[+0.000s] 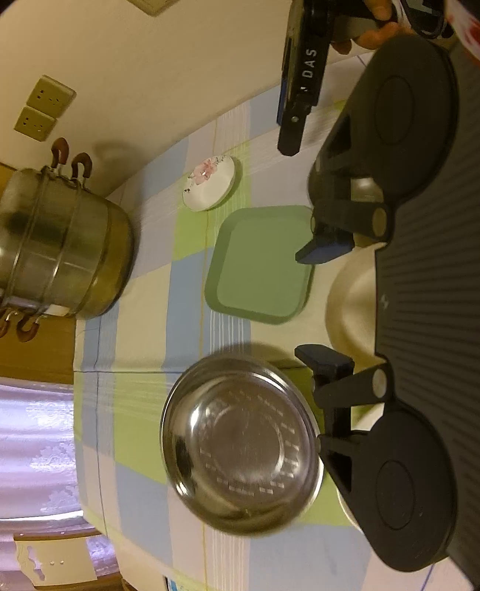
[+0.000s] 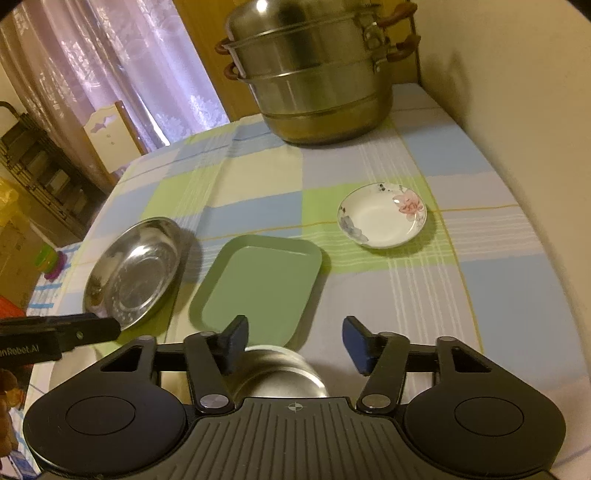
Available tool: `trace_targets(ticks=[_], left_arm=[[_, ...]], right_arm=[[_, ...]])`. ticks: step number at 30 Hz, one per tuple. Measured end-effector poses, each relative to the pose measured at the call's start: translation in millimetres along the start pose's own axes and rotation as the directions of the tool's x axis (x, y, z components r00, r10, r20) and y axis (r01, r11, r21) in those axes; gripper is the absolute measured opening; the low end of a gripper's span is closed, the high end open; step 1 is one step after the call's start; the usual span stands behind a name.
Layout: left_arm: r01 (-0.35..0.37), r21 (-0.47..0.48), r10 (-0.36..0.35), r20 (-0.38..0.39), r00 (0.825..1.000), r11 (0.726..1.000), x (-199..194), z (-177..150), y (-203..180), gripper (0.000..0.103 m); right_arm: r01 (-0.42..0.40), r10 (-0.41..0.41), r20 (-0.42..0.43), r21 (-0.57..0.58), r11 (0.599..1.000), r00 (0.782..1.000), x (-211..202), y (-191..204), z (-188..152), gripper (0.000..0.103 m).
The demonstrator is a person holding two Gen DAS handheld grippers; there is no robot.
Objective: Organize plates and bowls
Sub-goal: 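Move the left gripper toward the green square plate, then close the left gripper on the green square plate's rim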
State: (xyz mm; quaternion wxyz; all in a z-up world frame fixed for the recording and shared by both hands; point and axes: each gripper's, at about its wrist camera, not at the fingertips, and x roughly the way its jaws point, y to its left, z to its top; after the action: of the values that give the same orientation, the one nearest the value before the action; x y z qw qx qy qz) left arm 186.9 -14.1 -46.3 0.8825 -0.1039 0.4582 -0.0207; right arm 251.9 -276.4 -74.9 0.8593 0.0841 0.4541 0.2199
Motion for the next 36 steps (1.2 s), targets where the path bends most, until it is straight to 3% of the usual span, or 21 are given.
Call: trace_targets(ticks=[4,20,26,36], left_arm=[[-0.019,-0.001,0.019,-0.020,1.000,1.000,22,3,-9,0.030],[-0.153,-0.127,0.136,-0.136,0.981,0.980,91,15,-6,0.021],[-0.170,-0.154,0.141,-0.181,0.973,0.973,108,18,-4,0.011],[-0.216,-0.164,0.185,-0.187,0.965,0.962,123,25,-2,0.004]], right_arm=[[-0.018,0.018,-0.001,-0.022,1.000,1.000,15,-11,10,0.049],[-0.064,0.060,-0.045,-0.088,0.994,0.997,68,-39,35,0.034],[-0.075,0.069,-0.071,-0.097,0.992,0.995,84,-45,39,0.031],[-0.106,0.096,-0.082,-0.118,0.987,0.992,107,-46,47,0.020]])
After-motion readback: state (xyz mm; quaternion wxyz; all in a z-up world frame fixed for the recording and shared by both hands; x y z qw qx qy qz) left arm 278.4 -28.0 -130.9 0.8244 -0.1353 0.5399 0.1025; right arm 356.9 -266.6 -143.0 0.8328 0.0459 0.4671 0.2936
